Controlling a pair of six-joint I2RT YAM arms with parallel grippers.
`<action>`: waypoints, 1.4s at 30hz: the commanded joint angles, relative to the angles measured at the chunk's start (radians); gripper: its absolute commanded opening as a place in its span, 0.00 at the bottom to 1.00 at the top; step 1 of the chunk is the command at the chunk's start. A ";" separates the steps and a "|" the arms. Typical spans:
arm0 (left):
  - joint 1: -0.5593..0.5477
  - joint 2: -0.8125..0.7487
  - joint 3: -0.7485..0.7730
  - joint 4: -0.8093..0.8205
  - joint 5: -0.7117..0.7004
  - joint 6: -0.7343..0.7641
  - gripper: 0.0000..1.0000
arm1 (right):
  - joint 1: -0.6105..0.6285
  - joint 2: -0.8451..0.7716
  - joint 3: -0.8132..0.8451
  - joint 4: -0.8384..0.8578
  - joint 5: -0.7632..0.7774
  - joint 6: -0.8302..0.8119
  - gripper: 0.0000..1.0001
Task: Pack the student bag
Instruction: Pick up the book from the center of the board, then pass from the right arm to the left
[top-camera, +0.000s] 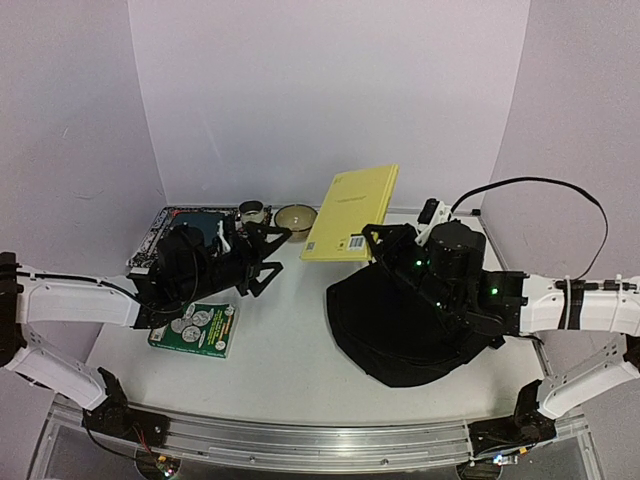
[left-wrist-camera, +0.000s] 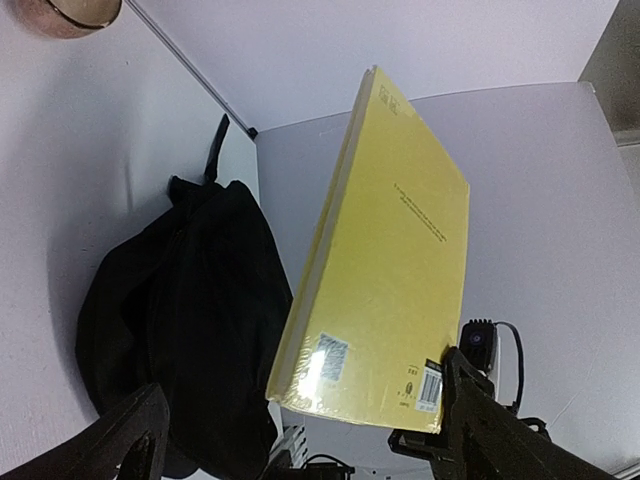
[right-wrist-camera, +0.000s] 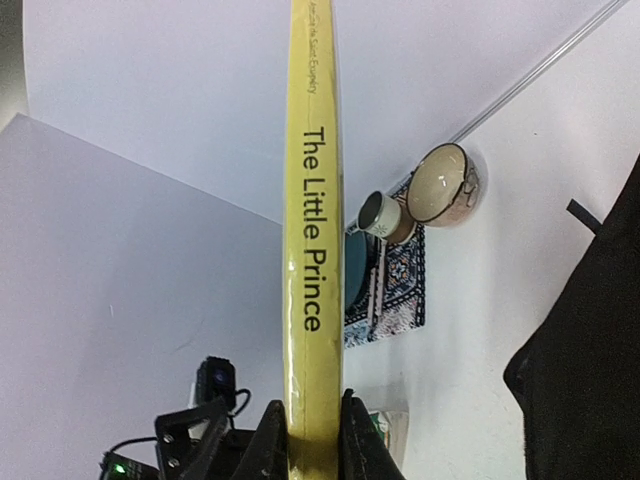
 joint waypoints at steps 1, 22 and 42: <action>-0.029 0.062 0.084 0.117 -0.045 -0.037 0.99 | -0.004 0.017 0.054 0.241 0.065 0.059 0.00; -0.060 0.251 0.124 0.383 -0.111 -0.195 0.77 | -0.005 0.148 0.087 0.414 -0.058 0.130 0.00; -0.006 0.251 -0.006 0.545 -0.169 -0.261 0.00 | -0.027 0.044 0.150 -0.072 -0.067 0.020 0.49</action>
